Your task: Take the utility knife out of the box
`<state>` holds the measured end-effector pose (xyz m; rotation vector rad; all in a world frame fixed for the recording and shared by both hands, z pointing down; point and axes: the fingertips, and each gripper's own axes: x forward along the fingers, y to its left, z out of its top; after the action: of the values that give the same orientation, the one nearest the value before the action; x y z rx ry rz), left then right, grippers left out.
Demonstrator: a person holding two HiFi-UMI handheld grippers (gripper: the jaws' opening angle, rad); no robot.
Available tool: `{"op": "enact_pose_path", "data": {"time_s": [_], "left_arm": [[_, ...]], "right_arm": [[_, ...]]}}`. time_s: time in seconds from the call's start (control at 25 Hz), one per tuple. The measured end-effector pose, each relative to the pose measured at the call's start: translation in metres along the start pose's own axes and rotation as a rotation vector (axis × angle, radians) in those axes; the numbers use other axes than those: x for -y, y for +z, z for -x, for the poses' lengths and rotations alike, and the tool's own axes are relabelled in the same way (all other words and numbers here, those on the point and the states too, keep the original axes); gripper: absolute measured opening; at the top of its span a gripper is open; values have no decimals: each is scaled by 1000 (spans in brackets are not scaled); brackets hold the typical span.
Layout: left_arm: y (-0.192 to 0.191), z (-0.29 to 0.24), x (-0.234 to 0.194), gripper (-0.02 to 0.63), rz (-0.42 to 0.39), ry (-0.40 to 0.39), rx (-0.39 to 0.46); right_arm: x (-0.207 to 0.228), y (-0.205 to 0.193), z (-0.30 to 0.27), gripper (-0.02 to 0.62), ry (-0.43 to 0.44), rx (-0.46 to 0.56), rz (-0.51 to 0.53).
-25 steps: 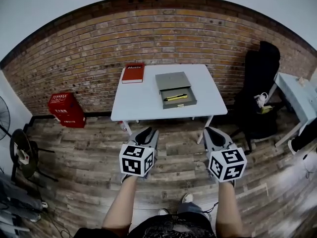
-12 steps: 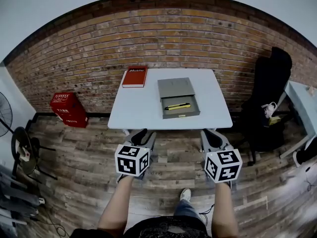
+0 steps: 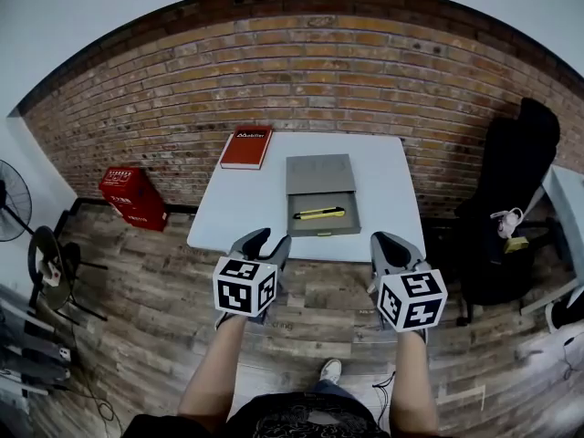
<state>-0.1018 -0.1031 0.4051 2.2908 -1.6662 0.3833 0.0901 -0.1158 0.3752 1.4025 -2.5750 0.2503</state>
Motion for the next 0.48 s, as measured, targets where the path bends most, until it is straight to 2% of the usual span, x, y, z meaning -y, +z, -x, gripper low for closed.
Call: {"op": "enact_pose_path", "data": {"time_s": [0.24,0.48], "left_arm": [[13,-36,13,179,8,27,6],[15,-51,10,179,11,74,-10]], "right_arm": [[43,6,-22,21,34,-1,1],[59,9,-36,21,66,0,6]]}}
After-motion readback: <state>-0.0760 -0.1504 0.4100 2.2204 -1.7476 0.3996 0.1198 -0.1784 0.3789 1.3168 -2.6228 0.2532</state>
